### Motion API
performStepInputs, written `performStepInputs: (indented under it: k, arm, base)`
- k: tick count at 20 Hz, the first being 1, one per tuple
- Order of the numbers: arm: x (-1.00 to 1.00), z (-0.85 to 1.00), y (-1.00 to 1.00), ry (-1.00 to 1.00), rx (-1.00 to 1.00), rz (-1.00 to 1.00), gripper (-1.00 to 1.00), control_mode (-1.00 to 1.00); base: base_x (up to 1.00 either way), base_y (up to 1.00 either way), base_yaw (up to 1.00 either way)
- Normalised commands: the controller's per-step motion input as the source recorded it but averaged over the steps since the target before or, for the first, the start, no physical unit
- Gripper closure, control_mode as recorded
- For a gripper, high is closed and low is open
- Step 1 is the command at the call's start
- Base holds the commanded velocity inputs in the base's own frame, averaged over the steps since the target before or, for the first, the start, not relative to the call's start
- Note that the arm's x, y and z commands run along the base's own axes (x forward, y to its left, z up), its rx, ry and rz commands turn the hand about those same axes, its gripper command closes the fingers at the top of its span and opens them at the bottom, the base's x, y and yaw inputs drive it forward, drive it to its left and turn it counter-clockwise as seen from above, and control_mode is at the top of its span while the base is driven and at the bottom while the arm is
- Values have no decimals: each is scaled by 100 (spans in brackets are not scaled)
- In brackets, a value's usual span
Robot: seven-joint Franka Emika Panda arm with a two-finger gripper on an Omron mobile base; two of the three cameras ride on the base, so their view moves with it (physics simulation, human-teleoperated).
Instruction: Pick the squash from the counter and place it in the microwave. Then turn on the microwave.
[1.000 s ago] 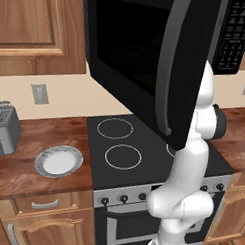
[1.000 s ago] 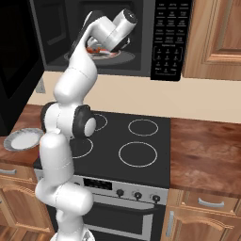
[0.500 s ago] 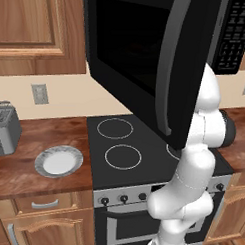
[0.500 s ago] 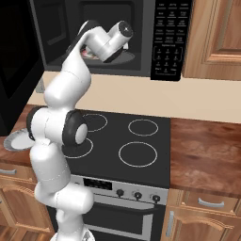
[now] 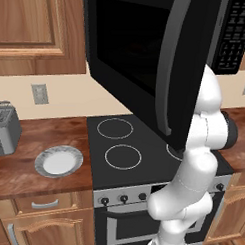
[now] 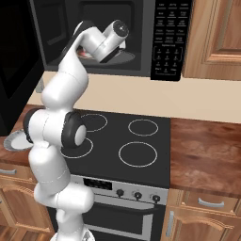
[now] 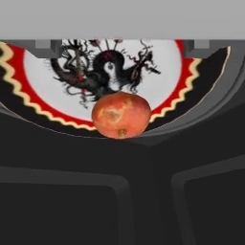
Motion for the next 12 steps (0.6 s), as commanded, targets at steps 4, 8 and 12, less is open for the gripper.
performStepInputs:
  k: [4, 8, 12]
  arm:
    - [-5, 23, -9, 2, 3, 0, -100, -100]
    - [-18, 11, -8, 0, 4, 0, -100, -100]
    - [-27, 0, 0, -1, 7, 0, -100, -100]
  base:
    - [0, 0, 0]
    - [0, 0, 0]
    - [0, 0, 0]
